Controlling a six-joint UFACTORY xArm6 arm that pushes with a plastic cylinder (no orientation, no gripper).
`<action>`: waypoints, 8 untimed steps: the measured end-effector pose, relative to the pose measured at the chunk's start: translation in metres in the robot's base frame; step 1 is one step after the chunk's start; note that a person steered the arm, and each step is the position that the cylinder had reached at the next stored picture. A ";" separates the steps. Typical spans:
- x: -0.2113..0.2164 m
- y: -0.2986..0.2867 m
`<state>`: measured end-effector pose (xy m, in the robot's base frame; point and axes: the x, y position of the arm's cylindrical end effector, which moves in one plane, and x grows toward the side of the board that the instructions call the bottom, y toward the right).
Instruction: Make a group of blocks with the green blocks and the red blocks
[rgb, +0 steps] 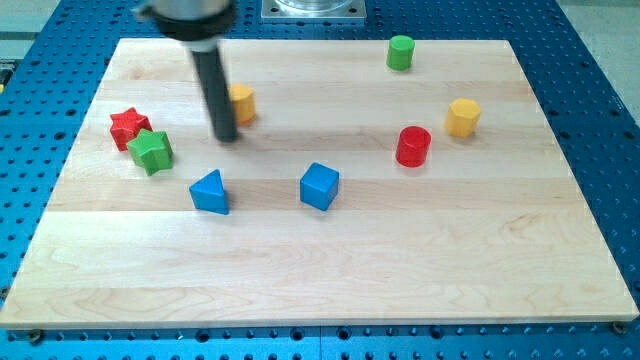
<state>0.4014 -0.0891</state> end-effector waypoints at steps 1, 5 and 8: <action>0.045 -0.045; 0.036 0.021; -0.107 0.216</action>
<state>0.2947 0.1266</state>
